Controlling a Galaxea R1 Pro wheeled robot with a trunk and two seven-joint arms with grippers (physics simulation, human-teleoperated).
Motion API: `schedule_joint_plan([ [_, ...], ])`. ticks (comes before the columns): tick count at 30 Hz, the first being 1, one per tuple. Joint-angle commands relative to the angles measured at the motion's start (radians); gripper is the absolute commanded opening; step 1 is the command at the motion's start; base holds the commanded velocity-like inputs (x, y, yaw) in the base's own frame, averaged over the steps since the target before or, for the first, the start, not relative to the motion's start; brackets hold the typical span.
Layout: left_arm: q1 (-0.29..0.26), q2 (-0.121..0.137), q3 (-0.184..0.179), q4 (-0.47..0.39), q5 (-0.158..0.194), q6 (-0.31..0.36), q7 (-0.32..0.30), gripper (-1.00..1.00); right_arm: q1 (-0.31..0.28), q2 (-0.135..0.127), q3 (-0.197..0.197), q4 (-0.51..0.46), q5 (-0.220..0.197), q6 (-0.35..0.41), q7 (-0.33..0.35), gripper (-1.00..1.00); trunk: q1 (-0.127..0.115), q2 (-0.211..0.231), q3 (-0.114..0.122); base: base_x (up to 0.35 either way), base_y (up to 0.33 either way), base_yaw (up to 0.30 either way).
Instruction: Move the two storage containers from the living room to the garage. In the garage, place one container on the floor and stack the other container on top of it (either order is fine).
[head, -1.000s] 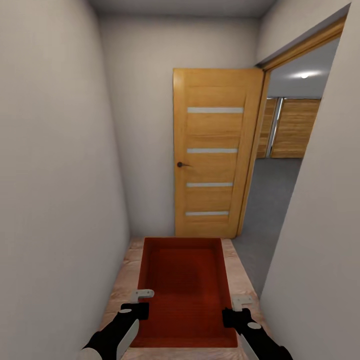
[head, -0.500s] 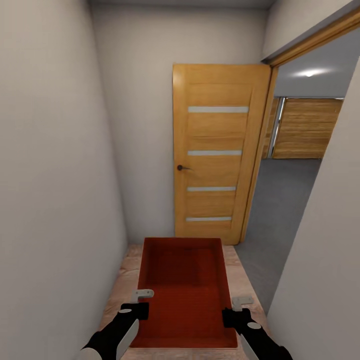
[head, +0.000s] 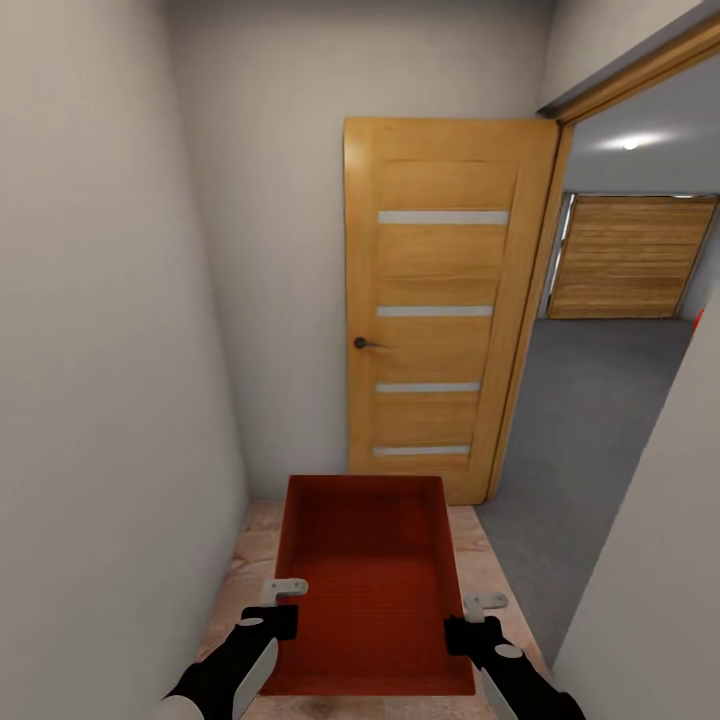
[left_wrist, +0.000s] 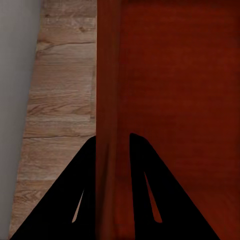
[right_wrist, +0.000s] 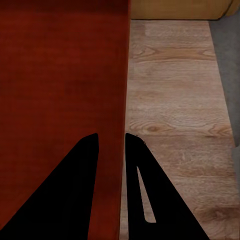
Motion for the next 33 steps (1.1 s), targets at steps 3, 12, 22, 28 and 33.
schedule_joint_plan([
  [3, 0.001, -0.062, -0.071, -0.001, 0.024, 0.002, 0.009, -1.0, -0.001, 0.044, -0.01, -0.056, -0.03, 0.004, -0.002, -1.0, 0.001, -0.001, 0.0, 0.329, 0.0, 0.0],
  [12, 0.001, -0.062, -0.071, -0.001, 0.024, 0.002, 0.01, -1.0, -0.001, 0.044, -0.01, -0.056, -0.03, 0.004, -0.002, -1.0, 0.001, -0.001, 0.0, 0.329, 0.0, 0.0],
  [22, 0.001, -0.062, -0.071, -0.001, 0.024, 0.002, 0.009, -1.0, -0.001, 0.044, -0.01, -0.056, -0.03, 0.004, -0.002, -1.0, 0.001, -0.001, 0.0, 0.329, 0.0, 0.0],
  [28, 0.001, -0.062, -0.071, -0.001, 0.024, 0.002, 0.009, -1.0, -0.001, 0.044, -0.01, -0.056, -0.03, 0.004, -0.002, -1.0, 0.001, -0.001, 0.0, 0.329, 0.0, 0.0],
  [33, 0.001, -0.062, -0.071, -0.001, 0.024, 0.002, 0.007, -1.0, -0.001, 0.044, -0.01, -0.056, -0.03, 0.004, -0.002, -1.0, 0.001, -0.001, 0.0, 0.198, 0.0, 0.0],
])
